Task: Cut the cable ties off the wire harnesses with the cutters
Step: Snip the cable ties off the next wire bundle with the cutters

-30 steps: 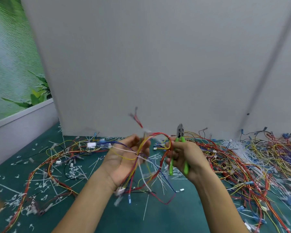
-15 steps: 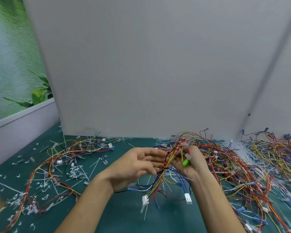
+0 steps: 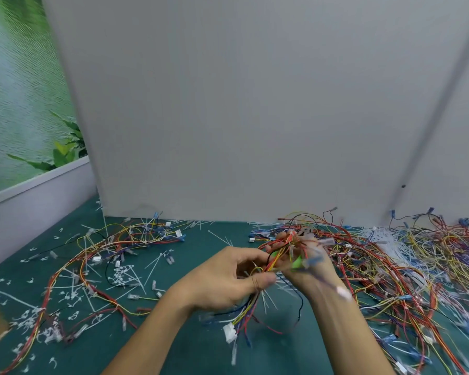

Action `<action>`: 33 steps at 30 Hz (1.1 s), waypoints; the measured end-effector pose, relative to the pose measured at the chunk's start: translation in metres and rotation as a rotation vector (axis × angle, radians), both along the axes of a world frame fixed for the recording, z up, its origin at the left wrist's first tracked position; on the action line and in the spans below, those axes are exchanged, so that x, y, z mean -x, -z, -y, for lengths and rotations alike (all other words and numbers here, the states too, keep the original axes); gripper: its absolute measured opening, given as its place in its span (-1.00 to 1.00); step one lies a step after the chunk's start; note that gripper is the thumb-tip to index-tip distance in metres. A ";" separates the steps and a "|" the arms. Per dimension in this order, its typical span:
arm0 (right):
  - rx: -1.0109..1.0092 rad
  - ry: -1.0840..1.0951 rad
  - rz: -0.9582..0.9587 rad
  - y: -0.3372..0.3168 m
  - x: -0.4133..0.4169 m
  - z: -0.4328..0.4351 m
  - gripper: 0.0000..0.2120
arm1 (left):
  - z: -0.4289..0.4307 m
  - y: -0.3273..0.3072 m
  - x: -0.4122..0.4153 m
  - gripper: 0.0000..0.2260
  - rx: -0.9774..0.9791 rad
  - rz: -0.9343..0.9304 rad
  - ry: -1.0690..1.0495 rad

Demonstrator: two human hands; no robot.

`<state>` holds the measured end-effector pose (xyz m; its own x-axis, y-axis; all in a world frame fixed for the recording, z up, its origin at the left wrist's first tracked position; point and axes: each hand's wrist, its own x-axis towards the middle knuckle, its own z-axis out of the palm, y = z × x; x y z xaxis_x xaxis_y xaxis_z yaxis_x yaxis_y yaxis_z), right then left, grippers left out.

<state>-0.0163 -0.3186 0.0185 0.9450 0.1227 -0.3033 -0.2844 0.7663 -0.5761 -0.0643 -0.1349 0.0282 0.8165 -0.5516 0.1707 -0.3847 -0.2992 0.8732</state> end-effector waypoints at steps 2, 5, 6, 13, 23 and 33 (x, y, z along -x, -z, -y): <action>0.336 0.057 0.081 0.002 -0.002 0.004 -0.90 | 0.000 0.000 -0.002 -0.81 0.078 -0.009 -0.058; 0.982 0.168 0.213 0.002 0.000 0.013 -0.86 | -0.001 0.001 -0.008 -0.75 0.206 -0.071 -0.207; 1.111 0.214 0.273 0.000 0.001 0.016 -0.87 | -0.002 0.002 -0.011 -0.75 0.233 -0.090 -0.252; 1.159 0.276 0.515 -0.036 0.031 0.021 -0.95 | -0.010 0.005 -0.022 -0.75 0.396 -0.184 -0.387; 1.166 -0.028 0.551 -0.040 0.053 -0.024 -0.88 | -0.010 0.002 -0.022 -0.89 0.615 -0.246 -0.324; 1.146 0.089 0.618 -0.032 0.042 -0.018 -0.89 | -0.005 -0.001 -0.017 -0.86 0.668 -0.313 -0.203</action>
